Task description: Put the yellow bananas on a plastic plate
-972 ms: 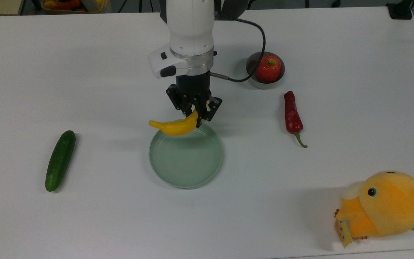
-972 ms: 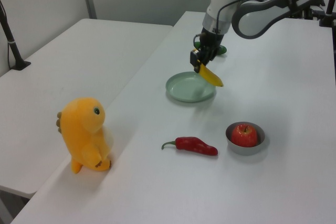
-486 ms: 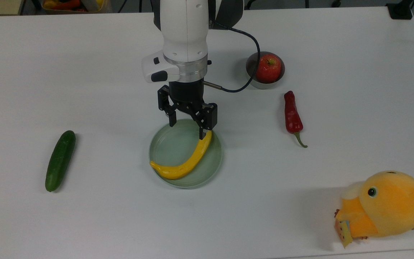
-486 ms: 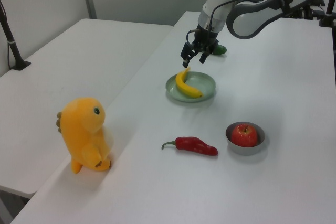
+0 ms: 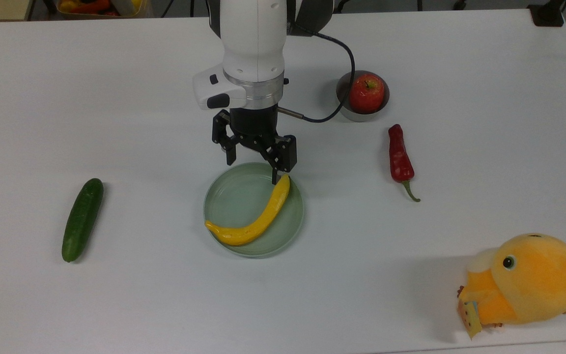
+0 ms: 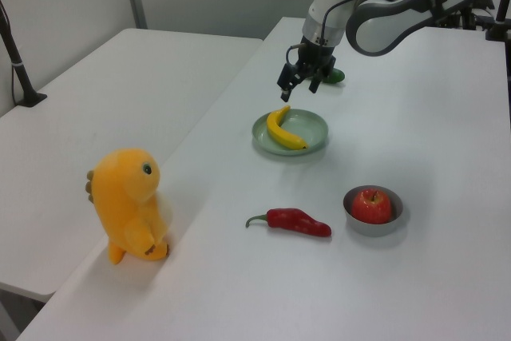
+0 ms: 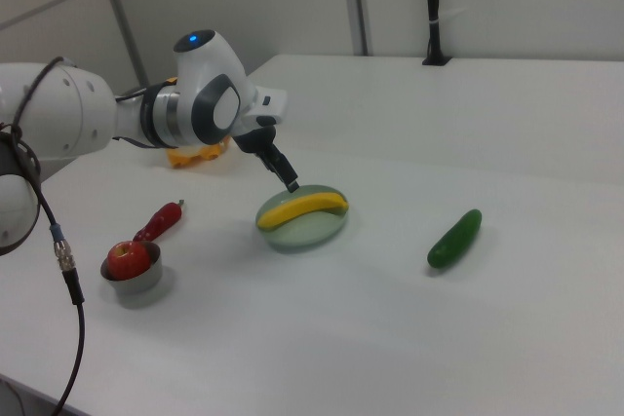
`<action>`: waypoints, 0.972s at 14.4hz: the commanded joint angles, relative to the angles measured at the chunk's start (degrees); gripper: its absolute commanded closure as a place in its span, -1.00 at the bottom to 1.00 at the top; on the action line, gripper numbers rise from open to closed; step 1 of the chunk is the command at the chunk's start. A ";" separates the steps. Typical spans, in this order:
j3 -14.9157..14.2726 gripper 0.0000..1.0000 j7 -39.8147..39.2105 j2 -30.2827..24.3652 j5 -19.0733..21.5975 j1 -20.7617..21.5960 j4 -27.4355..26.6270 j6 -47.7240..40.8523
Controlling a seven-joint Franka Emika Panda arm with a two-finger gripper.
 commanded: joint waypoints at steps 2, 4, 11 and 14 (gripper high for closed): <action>-0.02 -1.00 -12.94 -4.80 -0.92 0.70 -1.81 -10.70; 0.33 -1.00 -18.22 -6.47 -0.84 0.87 -2.33 -17.97; 0.50 -1.00 -28.53 -17.00 1.53 1.05 -11.02 -23.12; -0.20 -1.00 -28.44 -19.57 4.34 1.05 -12.27 -23.11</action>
